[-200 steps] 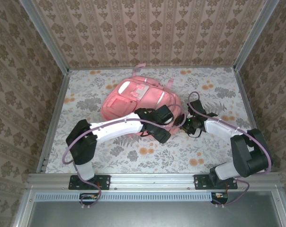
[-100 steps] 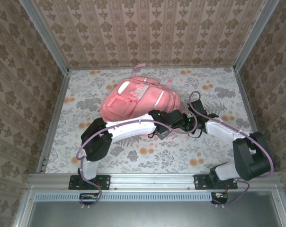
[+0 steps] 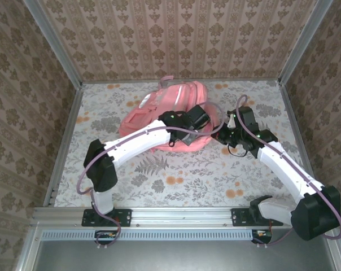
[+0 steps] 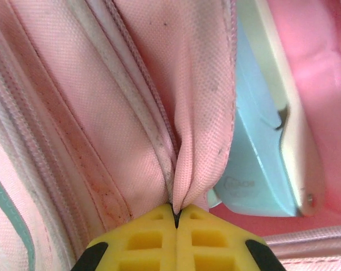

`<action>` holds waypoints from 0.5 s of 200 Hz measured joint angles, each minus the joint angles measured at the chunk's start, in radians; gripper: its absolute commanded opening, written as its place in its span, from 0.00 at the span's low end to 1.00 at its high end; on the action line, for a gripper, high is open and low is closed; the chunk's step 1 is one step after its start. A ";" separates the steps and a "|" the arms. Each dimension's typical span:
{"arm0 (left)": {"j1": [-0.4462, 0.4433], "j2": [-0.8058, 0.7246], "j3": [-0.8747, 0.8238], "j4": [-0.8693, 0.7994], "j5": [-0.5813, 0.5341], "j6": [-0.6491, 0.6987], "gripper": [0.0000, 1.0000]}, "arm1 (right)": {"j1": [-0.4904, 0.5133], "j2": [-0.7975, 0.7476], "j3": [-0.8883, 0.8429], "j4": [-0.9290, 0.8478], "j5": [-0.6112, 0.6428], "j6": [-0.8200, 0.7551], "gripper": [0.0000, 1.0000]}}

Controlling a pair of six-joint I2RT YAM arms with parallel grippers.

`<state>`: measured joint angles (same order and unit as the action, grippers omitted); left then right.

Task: Pack the student bag
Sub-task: Adjust the student bag at the center of the table.

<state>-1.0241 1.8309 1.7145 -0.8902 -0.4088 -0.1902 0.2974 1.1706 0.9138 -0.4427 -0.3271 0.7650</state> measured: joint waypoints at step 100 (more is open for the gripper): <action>0.032 -0.077 -0.040 0.026 0.159 -0.050 0.47 | -0.084 0.142 -0.038 0.011 -0.015 -0.086 0.00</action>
<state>-0.9920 1.7538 1.6745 -0.8639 -0.2493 -0.2401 0.2131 1.3128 0.8761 -0.4320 -0.3424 0.6788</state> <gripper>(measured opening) 0.388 0.062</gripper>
